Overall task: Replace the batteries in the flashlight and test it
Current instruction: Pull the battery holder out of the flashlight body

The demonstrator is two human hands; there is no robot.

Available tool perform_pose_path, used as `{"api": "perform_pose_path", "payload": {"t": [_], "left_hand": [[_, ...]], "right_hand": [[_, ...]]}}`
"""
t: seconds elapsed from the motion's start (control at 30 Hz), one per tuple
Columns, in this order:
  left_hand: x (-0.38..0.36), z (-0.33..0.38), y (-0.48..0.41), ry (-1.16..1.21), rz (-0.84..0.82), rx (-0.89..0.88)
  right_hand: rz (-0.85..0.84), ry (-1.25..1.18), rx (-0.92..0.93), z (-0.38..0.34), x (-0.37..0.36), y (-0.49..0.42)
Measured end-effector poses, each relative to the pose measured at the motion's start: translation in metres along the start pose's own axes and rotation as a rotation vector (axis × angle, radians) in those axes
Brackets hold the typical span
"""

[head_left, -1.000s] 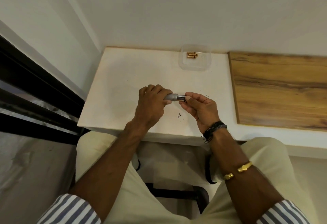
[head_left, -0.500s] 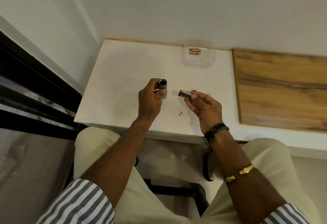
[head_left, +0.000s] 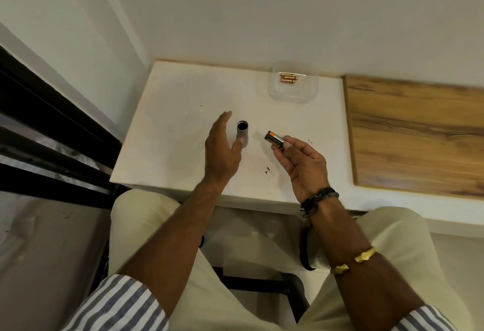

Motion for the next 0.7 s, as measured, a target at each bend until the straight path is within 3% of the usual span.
{"api": "perform_pose_path", "payload": {"t": [0.13,0.2,0.3,0.4,0.5,0.7], "left_hand": [[0.019,0.042,0.011,0.091,0.273,-0.179],[0.015,0.058,0.022,0.187,0.194,-0.140],[-0.006,0.053,0.039,0.361,-0.051,0.153],[-0.011,0.043,0.047,0.542,-0.015,0.325],[-0.009,0.038,0.050,0.615,0.025,0.386],[-0.007,0.038,0.053,0.892,-0.157,0.574]], "right_hand": [[-0.036,-0.042,-0.011,-0.004,-0.008,0.008],[-0.067,-0.064,-0.011,-0.004,-0.013,0.015],[-0.106,-0.028,0.009,-0.002,-0.018,0.026],[-0.118,0.063,0.043,0.004,-0.019,0.037],[-0.113,0.128,0.045,0.008,-0.019,0.042],[-0.137,0.186,0.087,0.003,-0.017,0.042]]}}
Point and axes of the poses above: each hand's wrist, its own y-axis away from the middle knuckle, its own x-axis out of the back of the hand, z = x × y, the point moved 4 cm from there along -y, towards the middle knuckle, and after that the axes turned 12 degrees about y, right-handed, at the moved point
